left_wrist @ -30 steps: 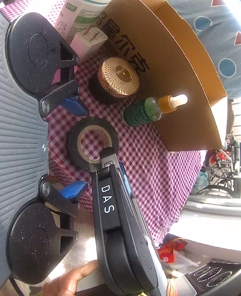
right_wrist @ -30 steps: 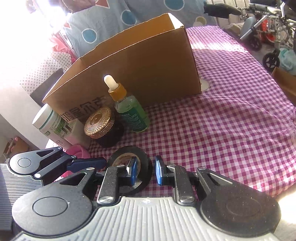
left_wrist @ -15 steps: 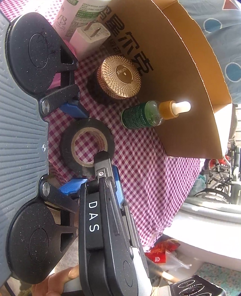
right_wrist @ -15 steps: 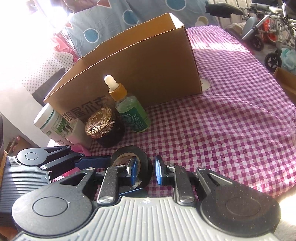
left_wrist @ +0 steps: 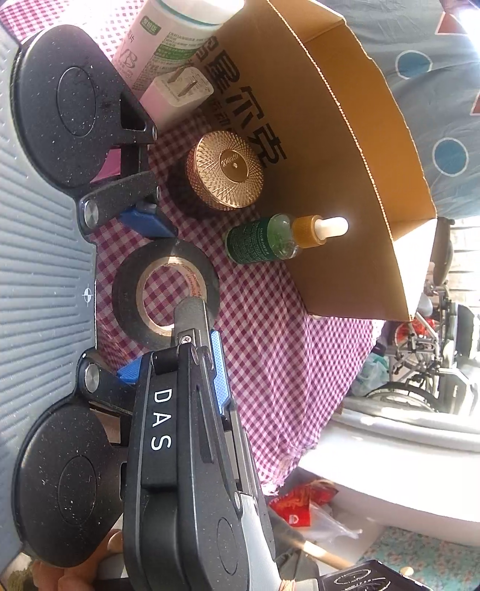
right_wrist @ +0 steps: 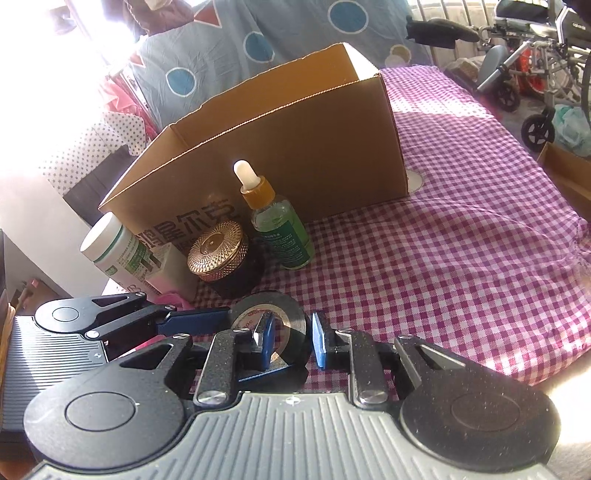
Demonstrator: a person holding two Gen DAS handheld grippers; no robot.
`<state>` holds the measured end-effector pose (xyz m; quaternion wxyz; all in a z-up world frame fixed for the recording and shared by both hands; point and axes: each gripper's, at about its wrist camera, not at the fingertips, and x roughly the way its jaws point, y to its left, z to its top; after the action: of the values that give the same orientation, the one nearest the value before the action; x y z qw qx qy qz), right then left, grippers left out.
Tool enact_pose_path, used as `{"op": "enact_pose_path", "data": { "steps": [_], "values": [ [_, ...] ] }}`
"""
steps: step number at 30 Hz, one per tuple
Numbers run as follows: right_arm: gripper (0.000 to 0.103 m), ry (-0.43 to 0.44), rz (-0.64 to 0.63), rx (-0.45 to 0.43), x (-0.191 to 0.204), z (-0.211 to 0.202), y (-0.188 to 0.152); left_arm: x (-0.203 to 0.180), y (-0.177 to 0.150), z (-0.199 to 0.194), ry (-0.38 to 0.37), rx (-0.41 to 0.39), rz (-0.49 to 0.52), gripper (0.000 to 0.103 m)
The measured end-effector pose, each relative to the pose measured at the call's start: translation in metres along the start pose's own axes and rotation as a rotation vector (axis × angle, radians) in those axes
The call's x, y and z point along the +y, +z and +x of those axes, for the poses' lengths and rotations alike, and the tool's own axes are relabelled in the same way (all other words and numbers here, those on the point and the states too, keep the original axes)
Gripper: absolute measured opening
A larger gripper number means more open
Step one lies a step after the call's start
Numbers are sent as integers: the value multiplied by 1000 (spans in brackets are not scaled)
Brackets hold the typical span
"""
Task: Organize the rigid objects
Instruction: 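Carry the tape roll into the box and open the right gripper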
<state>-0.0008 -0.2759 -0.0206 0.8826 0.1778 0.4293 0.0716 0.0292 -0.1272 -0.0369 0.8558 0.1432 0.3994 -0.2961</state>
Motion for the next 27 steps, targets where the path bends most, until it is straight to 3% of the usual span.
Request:
{"op": "enact_pose_path", "data": {
  "steps": [10, 15, 20, 27],
  "values": [
    [24, 88, -147, -213, 73, -43, 54, 29, 31, -92, 151, -265, -30, 66],
    [24, 144, -232, -244, 106, -38, 100, 53, 59, -110, 220, -317, -33, 66],
    [24, 167, -285, -134, 132, -2, 156, 91, 96, -96, 232, -264, -75, 66],
    [24, 166, -185, 165, 127, 97, 204, 149, 125, -32, 150, -15, -146, 66]
  ]
}}
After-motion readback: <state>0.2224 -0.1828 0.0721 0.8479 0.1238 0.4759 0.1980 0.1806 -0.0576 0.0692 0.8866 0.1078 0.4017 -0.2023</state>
